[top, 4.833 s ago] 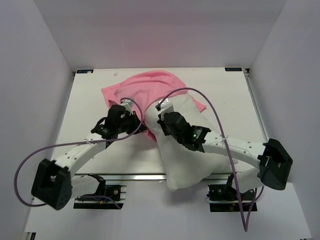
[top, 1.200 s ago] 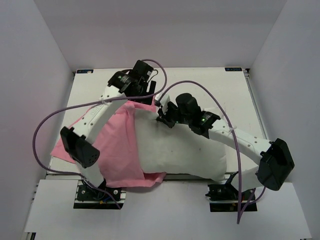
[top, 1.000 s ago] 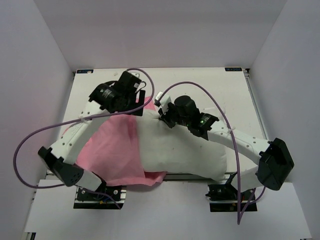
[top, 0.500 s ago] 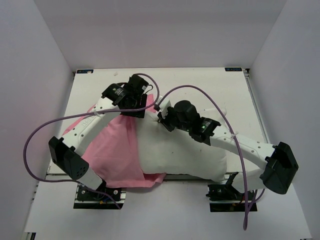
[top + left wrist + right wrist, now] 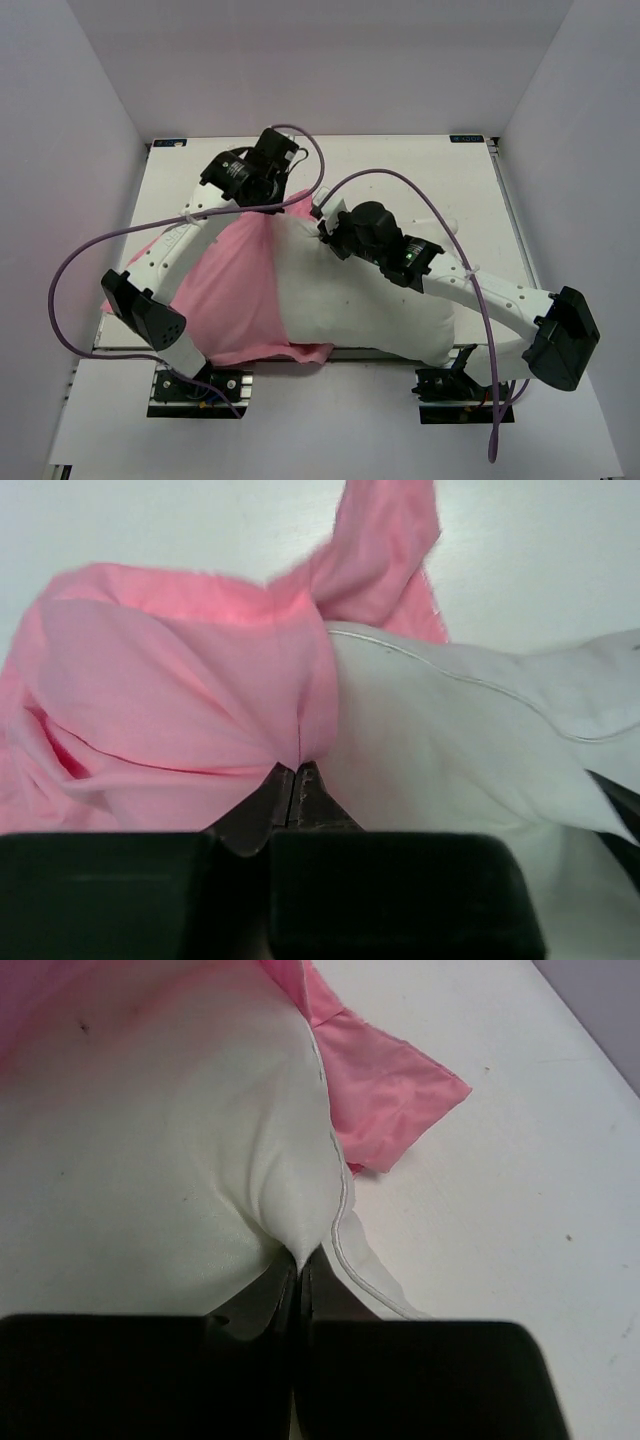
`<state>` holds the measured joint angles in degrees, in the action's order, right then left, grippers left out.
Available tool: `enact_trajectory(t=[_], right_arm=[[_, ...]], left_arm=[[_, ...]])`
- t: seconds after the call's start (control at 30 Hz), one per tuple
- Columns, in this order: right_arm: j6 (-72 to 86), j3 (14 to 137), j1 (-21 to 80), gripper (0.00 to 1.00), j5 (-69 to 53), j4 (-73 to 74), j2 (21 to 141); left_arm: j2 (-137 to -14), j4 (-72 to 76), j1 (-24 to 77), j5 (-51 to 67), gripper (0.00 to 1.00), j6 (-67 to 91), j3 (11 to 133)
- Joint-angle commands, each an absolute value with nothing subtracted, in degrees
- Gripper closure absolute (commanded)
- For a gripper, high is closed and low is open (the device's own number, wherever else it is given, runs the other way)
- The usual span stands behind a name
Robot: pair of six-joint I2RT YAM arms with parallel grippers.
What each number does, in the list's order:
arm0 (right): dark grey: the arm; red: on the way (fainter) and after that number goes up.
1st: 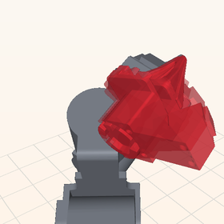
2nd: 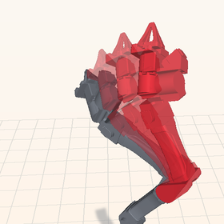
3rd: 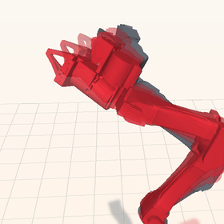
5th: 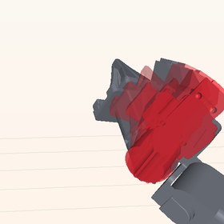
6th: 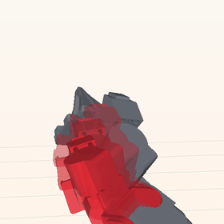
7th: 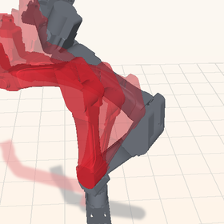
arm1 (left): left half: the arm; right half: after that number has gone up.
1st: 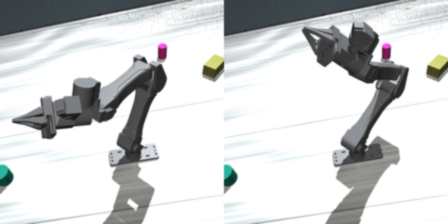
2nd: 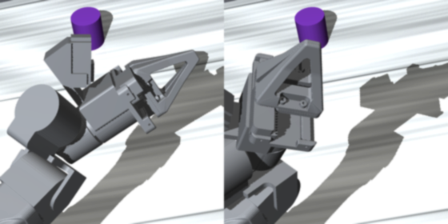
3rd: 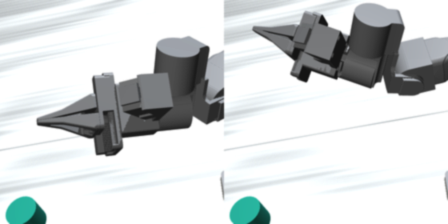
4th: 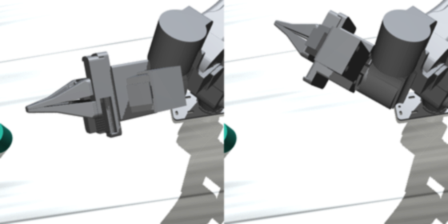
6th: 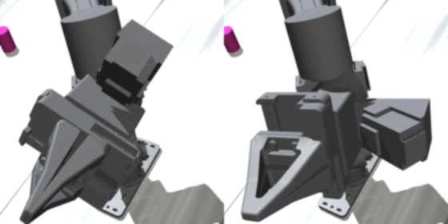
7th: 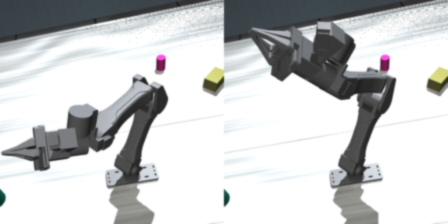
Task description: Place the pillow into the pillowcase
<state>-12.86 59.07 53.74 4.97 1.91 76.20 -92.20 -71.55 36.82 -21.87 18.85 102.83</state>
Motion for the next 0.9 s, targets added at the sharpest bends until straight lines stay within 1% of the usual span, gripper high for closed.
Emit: enact_trajectory(t=[0.0,0.03,0.13,0.23,0.27,0.33,0.4,0.47,0.5,0.57,0.6,0.67,0.7,0.77,0.8,0.83,0.87], right_arm=[[-15.11,61.69,54.23,1.00,9.31,-6.05,75.23],[-15.73,62.22,54.14,1.00,9.32,-7.72,75.41],[-17.66,62.84,54.14,1.00,9.49,-13.43,74.71],[-19.95,60.21,54.14,1.00,8.97,-21.41,72.60],[-20.21,59.51,54.23,1.00,8.96,-28.06,71.47],[-20.56,57.49,54.23,1.00,8.53,-33.72,70.32],[-20.92,54.42,54.14,1.00,8.26,-42.41,67.95],[-20.22,48.01,54.05,1.00,10.02,-51.19,65.58],[-19.52,46.42,53.79,1.00,11.76,-52.46,65.48],[-15.92,42.39,52.92,1.00,12.30,-53.78,67.05],[-14.60,40.80,52.30,1.00,13.17,-57.44,68.19],[-13.54,35.19,52.29,1.00,15.19,-64.39,71.79],[-12.58,33.85,52.03,1.00,18.86,-70.25,73.11],[-9.08,33.22,51.24,1.00,22.75,-70.58,77.33],[-7.49,33.31,50.20,1.00,25.03,-70.05,78.74],[-6.43,32.96,50.01,1.00,26.09,-71.09,80.93],[-5.89,32.52,49.92,1.00,27.58,-72.50,81.82]], left_arm=[[-94.29,-65.48,37.18,-19.16,1.00,14.43,110.98],[-96.48,-65.22,37.44,-18.90,1.00,13.63,115.27],[-99.48,-63.55,39.02,-15.57,1.00,10.03,120.83],[-99.84,-59.78,39.55,-9.15,1.00,9.23,121.55],[-99.67,-56.89,39.55,-7.49,1.00,9.84,121.90],[-99.14,-54.24,39.90,-0.83,1.00,9.23,121.38],[-98.00,-52.39,40.87,-0.26,1.00,9.58,119.63],[-96.69,-50.37,42.00,0.09,1.00,10.10,115.52],[-95.03,-49.67,42.45,2.44,1.00,10.63,113.84],[-92.74,-45.47,43.76,6.91,1.00,11.34,109.62],[-90.46,-43.70,44.29,8.86,1.00,11.69,104.99],[-88.86,-41.23,45.87,12.81,1.00,12.22,101.70],[-88.07,-40.96,46.49,13.09,1.00,12.83,99.17],[-87.28,-40.35,48.15,13.09,1.00,13.53,96.26],[-86.58,-38.95,48.69,15.44,1.00,14.41,94.07],[-84.92,-37.37,49.04,16.95,1.00,14.76,88.91],[-84.12,-33.87,49.74,18.62,1.00,15.03,86.33]])
